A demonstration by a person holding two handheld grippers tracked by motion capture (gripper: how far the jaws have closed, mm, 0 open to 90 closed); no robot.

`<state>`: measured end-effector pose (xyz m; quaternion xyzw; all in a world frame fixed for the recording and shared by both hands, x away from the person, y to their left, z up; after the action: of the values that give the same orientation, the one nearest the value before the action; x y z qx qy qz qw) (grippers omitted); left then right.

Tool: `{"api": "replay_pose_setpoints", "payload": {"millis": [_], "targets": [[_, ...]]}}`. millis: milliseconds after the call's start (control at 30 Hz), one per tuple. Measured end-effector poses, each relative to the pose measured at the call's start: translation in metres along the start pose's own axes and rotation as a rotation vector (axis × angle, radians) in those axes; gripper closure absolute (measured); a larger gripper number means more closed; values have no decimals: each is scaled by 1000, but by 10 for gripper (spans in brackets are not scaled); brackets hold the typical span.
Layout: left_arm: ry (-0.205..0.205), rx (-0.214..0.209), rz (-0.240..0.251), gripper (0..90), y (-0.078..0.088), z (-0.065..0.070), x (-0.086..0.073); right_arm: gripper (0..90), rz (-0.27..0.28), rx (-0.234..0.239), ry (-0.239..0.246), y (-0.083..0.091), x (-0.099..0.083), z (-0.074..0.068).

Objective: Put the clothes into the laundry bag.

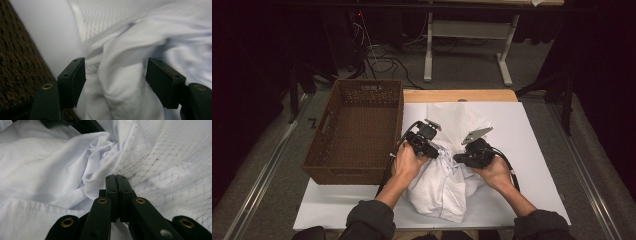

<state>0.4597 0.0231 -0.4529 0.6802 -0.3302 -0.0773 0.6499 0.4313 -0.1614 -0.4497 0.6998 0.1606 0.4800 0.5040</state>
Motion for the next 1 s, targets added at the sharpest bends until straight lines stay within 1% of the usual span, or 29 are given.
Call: {"api": "replay_pose_setpoints", "payload": {"millis": [33, 67, 100, 133, 200, 267, 333, 367, 400, 467, 500, 567, 600, 633, 667, 700, 733, 767, 800, 833, 867, 900, 933, 1000], "targets": [[9, -5, -1, 312, -3, 2, 2, 900, 3, -1, 8, 0, -1, 1], [42, -26, -29, 320, -9, 3, 5, 900, 4, 0, 11, 0, -2, 3], [42, -26, -29, 325, -9, 3, 5, 900, 4, 0, 11, 0, -2, 3], [51, -34, -37, 325, -12, 4, 6, 900, 4, 0, 5, 1, -2, 3], [60, -46, -50, 335, -17, 5, 6, 900, 8, 1, 10, 2, -3, 3], [80, -69, -52, 345, -20, 4, 6, 900, 12, -3, 5, 3, -4, 3], [112, -114, -71, 343, -25, 1, 4, 900, 19, 6, -5, 3, -7, 6], [132, -146, -92, 330, -32, 0, 3, 900, 23, 10, -13, 3, -8, 6], [132, -146, -92, 312, -32, 0, 3, 900, 31, 18, -25, 4, -8, 7], [152, -156, -94, 295, -35, -2, 3, 900, 38, 24, -31, 4, -9, 9], [154, -156, -96, 284, -36, -3, 2, 900, 43, 28, -40, 5, -9, 9], [169, -179, -96, 286, -37, -4, 1, 900, 58, 33, -43, 7, -10, 11], [167, -186, -92, 325, -36, -4, 1, 900, 59, 33, -55, 9, -10, 11], [157, -181, -89, 355, -35, -3, 0, 900, 69, 33, -53, 10, -10, 12], [148, -176, -83, 403, -34, -2, 0, 900, 71, 38, -58, 11, -9, 11], [118, -204, -2, 663, -24, -2, -3, 900, 75, 31, -53, 12, -9, 11], [118, -204, -2, 741, -24, -2, -3, 900, 75, 31, -53, 12, -9, 11], [115, -205, 34, 797, -17, -2, -5, 900, 76, 29, -55, 13, -8, 11], [101, -206, 48, 797, -14, -2, -6, 900, 76, 29, -55, 13, -8, 11], [91, -205, 76, 821, -9, -1, -8, 900, 71, 26, -56, 14, -8, 10], [82, -207, 119, 821, -2, -2, -10, 900, 71, 26, -56, 14, -8, 10], [88, -227, 136, 826, 5, -2, -12, 900, 79, 21, -55, 15, -7, 11], [86, -240, 156, 826, 10, -1, -14, 900, 87, 19, -54, 16, -7, 11], [47, -251, 216, 825, 26, 3, -19, 900, 86, 19, -59, 17, -6, 11]]}}
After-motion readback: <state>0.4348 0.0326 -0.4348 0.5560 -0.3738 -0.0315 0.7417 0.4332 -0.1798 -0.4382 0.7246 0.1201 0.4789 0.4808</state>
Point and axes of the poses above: each handheld gripper's, and its own axes: y roughly backward along the jaws, x roughly out of its top, z roughly to its right, the point moved 1 cm from there along -y, roughly forward along the jaws, and after that the axes turned 6 degrees about -z, right-handed, at the moved point
